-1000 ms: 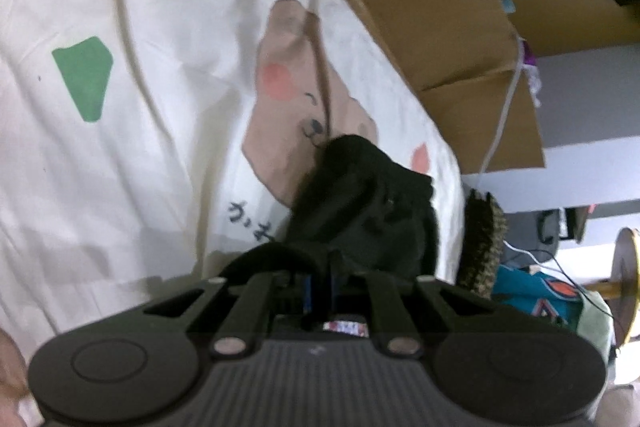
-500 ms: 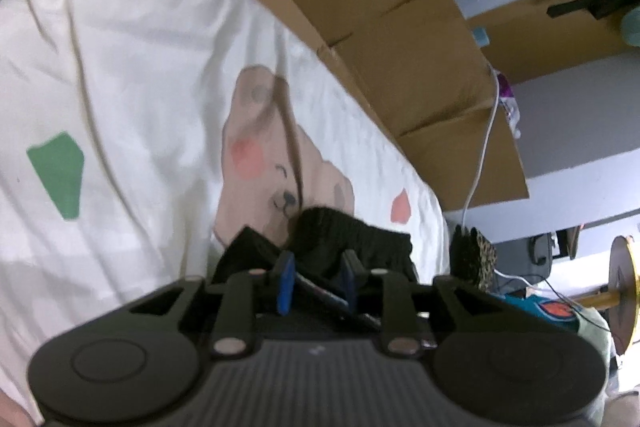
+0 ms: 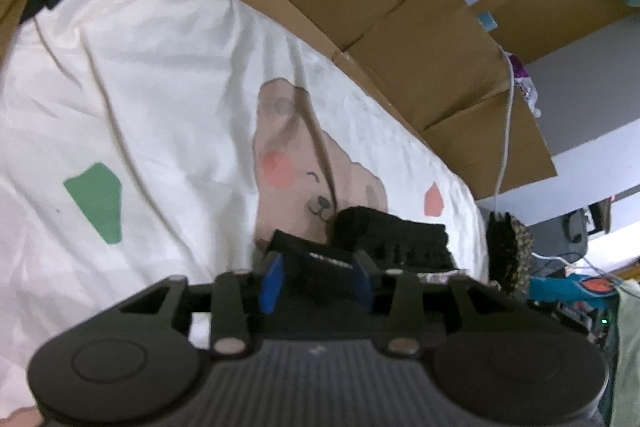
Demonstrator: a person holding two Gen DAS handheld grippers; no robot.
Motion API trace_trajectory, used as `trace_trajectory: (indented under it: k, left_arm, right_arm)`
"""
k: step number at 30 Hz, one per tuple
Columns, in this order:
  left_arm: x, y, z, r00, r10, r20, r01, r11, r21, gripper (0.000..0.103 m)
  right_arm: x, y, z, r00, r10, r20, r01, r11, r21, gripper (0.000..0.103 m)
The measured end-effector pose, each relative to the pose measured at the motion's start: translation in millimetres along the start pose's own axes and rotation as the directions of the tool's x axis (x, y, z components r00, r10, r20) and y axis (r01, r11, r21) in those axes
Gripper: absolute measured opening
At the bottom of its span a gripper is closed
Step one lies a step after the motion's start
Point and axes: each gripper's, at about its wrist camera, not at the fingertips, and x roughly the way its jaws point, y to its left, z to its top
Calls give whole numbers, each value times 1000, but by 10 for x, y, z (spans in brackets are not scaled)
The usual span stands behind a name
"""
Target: Fold clothes
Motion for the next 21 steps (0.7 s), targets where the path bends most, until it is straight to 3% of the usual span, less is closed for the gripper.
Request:
trace_trajectory:
  k: [4, 10, 21]
  left_arm:
    - [10, -7, -6, 999, 40, 4, -40, 999, 27, 54]
    - [116, -37, -62, 994, 112, -16, -110, 989, 103, 55]
    - [353, -106, -167, 979, 201, -25, -192, 961, 201, 55]
  right_arm:
    - [66, 8, -97, 998, -61, -29, 58, 996, -71, 44]
    - [293, 158, -255, 987, -124, -101, 100, 970, -220, 49]
    - [650, 277, -237, 984, -165, -63, 142, 951, -275, 49]
